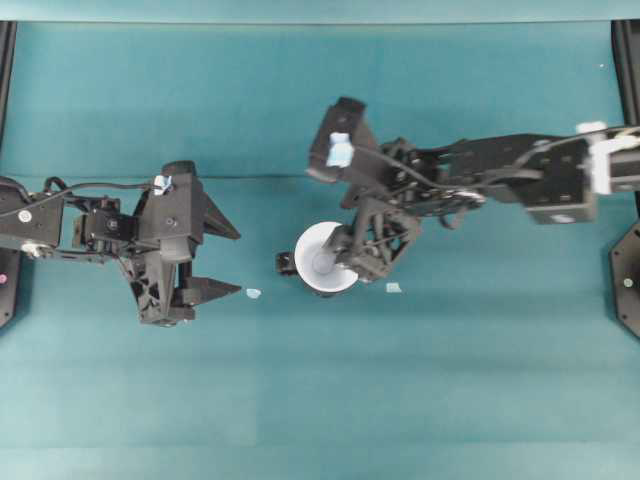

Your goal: Put a paper cup into the cup holder on your left arm.

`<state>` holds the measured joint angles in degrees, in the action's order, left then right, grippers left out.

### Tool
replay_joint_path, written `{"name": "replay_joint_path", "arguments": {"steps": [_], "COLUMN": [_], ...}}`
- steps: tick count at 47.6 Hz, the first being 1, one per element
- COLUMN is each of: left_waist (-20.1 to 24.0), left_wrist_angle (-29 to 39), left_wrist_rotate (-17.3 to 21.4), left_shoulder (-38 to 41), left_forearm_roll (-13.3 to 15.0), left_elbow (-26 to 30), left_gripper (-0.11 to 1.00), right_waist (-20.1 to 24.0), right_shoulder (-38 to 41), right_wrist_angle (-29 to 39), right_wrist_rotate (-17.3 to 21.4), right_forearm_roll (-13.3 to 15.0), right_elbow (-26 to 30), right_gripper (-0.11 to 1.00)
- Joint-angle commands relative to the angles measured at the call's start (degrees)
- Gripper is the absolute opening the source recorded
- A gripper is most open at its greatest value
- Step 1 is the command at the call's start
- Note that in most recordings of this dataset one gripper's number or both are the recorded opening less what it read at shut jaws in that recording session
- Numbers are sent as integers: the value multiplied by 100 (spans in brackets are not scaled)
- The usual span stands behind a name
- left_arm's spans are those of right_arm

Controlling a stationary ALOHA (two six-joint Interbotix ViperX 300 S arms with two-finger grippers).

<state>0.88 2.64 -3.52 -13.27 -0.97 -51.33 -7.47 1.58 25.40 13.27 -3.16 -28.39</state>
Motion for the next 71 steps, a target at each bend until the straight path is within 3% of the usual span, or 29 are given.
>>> {"name": "replay_joint_path", "arguments": {"steps": [1,12,26,43,71], "left_waist": [0,0,-9,-9,-9], "left_wrist_angle": [-26,-26,-35,-70,-70], "left_wrist_rotate": [-9,-9,0,0,0], "left_shoulder": [-18,-18,-26,-53,-53], "left_forearm_roll": [-18,-9,-18,-18,-9], "left_elbow": [26,26,35,26,26], "left_gripper": [91,91,91,91,91], "right_waist": [0,158,264,264,264], "right_shoulder": [-352,-861,-1195,-1406,-1406], "right_wrist_angle": [-123,-545,-967,-984,-984], "right_wrist_rotate": [-70,-237,-615,-879,-879], "right_forearm_roll": [18,220,220,220,220], "right_elbow": [-70,-668,-1099,-1187,-1195], "right_gripper": [86,86,86,86,86]}}
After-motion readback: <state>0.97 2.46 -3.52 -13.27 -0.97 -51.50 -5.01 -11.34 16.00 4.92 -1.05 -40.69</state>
